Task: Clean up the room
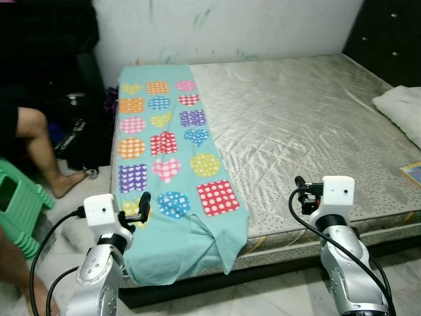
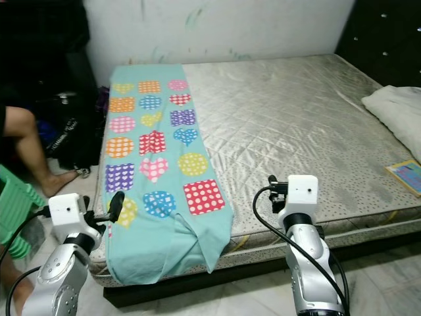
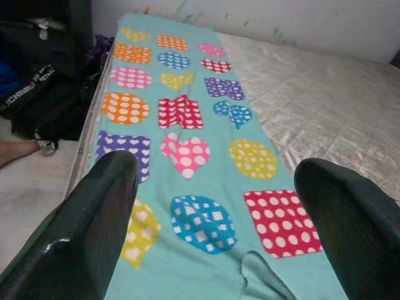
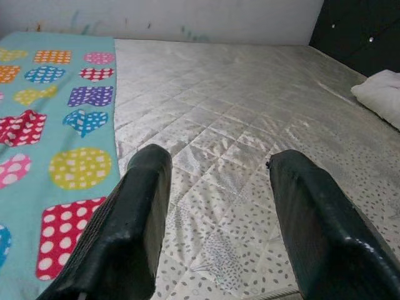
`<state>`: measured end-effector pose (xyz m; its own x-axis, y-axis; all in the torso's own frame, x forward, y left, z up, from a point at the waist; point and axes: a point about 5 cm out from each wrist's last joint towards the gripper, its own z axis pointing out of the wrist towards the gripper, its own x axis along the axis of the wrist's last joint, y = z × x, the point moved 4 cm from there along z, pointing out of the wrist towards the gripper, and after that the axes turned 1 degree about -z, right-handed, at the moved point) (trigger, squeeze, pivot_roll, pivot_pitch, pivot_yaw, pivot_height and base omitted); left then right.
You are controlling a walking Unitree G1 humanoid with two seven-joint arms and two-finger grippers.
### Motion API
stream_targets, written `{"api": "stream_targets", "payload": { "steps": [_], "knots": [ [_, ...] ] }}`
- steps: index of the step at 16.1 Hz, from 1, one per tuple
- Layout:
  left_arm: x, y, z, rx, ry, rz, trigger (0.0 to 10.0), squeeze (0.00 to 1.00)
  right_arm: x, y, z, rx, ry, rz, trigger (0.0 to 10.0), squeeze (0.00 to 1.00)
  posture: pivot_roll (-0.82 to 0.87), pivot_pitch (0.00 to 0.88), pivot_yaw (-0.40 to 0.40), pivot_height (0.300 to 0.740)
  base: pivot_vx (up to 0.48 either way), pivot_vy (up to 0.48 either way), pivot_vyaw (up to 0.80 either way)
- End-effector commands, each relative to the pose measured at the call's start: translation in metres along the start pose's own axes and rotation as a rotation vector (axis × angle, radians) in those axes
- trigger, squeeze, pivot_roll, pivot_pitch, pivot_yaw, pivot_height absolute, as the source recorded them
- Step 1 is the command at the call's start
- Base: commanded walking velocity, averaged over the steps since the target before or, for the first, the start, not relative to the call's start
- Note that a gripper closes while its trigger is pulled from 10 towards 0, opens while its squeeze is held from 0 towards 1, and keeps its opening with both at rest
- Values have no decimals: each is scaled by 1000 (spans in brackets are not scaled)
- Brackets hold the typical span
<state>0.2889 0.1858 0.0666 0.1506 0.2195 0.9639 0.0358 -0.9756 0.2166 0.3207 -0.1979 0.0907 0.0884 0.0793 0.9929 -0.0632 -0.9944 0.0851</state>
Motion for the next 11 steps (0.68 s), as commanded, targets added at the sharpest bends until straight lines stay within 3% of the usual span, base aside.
{"api": "stream_targets", "payload": {
  "steps": [1,11],
  "knots": [
    [-1,-4,-1,13,-9,4,10000,0,4,-5,3,19,10,7,10000,0,-126,0,-16,719,0,0,0],
    [-3,0,-4,2,-28,0,10000,0,2,-7,1,24,3,-1,10000,0,-125,0,-13,719,0,0,0]
  ]
}}
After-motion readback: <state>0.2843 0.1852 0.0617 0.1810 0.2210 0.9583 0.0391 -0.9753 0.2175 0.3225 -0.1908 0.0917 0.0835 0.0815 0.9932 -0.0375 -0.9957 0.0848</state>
